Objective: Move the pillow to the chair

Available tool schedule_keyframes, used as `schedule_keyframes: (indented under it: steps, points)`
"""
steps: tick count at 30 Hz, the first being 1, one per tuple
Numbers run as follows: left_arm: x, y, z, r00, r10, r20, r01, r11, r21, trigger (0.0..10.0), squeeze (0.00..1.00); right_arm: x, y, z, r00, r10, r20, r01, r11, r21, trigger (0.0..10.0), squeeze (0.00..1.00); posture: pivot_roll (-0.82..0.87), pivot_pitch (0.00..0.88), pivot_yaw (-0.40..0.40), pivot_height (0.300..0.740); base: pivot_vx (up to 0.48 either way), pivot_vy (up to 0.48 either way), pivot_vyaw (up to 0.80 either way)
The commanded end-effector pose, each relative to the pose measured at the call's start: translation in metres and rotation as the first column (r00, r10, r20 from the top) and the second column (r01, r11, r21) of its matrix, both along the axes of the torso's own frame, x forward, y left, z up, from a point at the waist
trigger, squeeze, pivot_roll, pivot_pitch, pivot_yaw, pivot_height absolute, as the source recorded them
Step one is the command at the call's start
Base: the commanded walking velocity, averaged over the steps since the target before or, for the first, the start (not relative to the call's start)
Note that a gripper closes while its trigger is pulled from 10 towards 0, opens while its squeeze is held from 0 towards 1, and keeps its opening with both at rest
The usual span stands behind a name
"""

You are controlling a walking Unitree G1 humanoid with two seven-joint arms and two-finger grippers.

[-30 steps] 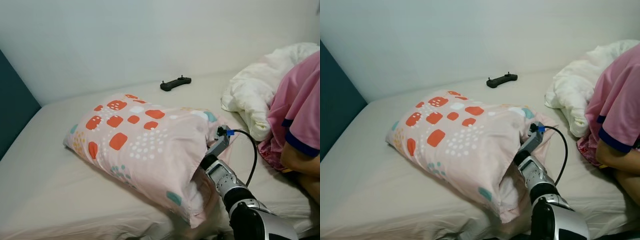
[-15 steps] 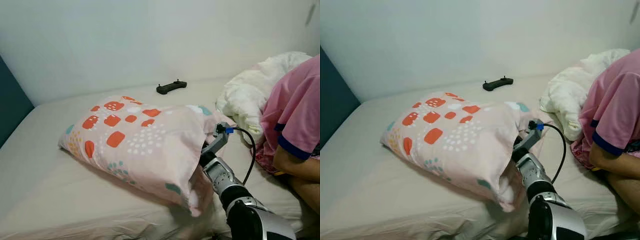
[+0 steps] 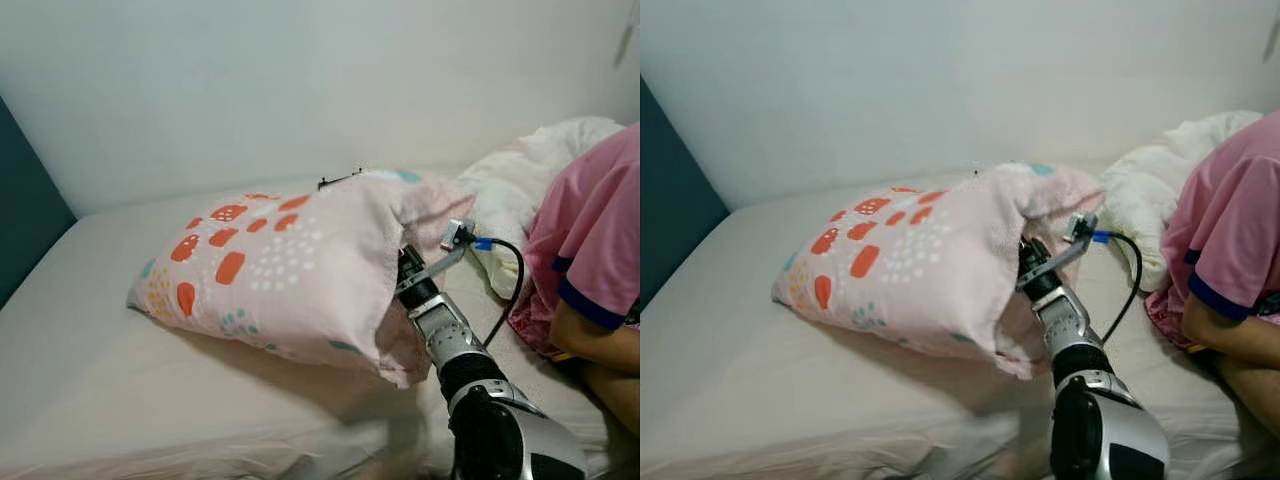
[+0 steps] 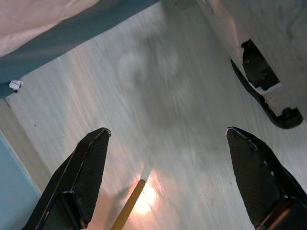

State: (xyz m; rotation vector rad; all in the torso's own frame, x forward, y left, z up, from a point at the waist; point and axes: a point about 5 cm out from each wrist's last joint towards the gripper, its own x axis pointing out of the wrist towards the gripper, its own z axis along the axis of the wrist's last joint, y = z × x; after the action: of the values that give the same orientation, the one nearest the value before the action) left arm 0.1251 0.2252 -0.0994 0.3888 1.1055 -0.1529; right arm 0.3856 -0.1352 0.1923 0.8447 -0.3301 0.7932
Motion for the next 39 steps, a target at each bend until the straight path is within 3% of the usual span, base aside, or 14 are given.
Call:
schedule_keyframes:
  steps: [1,2,4,6,7,13,17,27,39]
  points:
    - [0.002,-0.001,0.000,1.000,0.016,0.005,-0.016,1.000,-0.006,10.0,0.00,-0.003,0.008,0.026,0.982,0.089,0.163,-0.096,0.995,0.034,0.0,0.00,0.08,0.021,0.056,0.300,0.000,0.000,0.00]
    - [0.002,-0.001,0.000,1.000,0.016,0.005,-0.016,1.000,-0.006,10.0,0.00,-0.003,0.008,0.026,0.982,0.089,0.163,-0.096,0.995,0.034,0.0,0.00,0.08,0.021,0.056,0.300,0.000,0.000,0.00]
    - [0.001,-0.006,-0.001,1.000,0.020,0.003,-0.020,1.000,-0.016,10.0,0.00,-0.013,0.026,0.030,0.947,0.216,0.239,-0.218,0.976,-0.015,0.0,0.00,0.08,0.021,0.041,0.300,0.000,0.000,0.00]
    - [-0.001,-0.010,-0.003,1.000,0.031,-0.002,-0.031,0.999,-0.025,10.0,0.00,-0.020,0.043,0.022,0.932,0.277,0.234,-0.271,0.961,-0.059,0.0,0.00,0.07,0.020,0.027,0.300,0.000,0.000,0.00]
    - [-0.001,-0.010,-0.003,1.000,0.031,-0.002,-0.031,0.999,-0.025,10.0,0.00,-0.020,0.043,0.022,0.932,0.277,0.234,-0.271,0.961,-0.059,0.0,0.00,0.07,0.020,0.027,0.300,0.000,0.000,0.00]
    - [-0.005,-0.014,-0.005,0.999,0.043,-0.013,-0.043,0.999,-0.030,10.0,0.00,-0.029,0.071,-0.008,0.942,0.317,0.110,-0.300,0.943,-0.146,0.0,0.00,0.06,0.011,0.016,0.300,0.000,0.000,0.00]
    - [-0.005,-0.016,-0.005,0.999,0.048,-0.019,-0.048,0.998,-0.032,10.0,0.00,-0.040,0.086,-0.029,0.929,0.369,0.032,-0.360,0.921,-0.148,0.0,0.00,0.03,0.004,0.014,0.310,0.000,0.000,0.00]
    - [0.002,-0.019,-0.004,0.998,0.063,-0.007,-0.063,0.997,-0.039,10.0,0.00,-0.051,0.091,-0.032,0.915,0.404,0.019,-0.397,0.906,-0.145,0.0,0.00,0.01,0.000,0.012,0.334,0.000,0.000,0.00]
    - [0.005,-0.024,-0.004,0.998,0.070,-0.006,-0.070,0.996,-0.049,10.0,0.00,-0.060,0.088,-0.013,0.887,0.451,0.103,-0.436,0.889,-0.136,0.0,0.00,0.00,0.000,0.012,0.372,0.000,0.000,0.00]
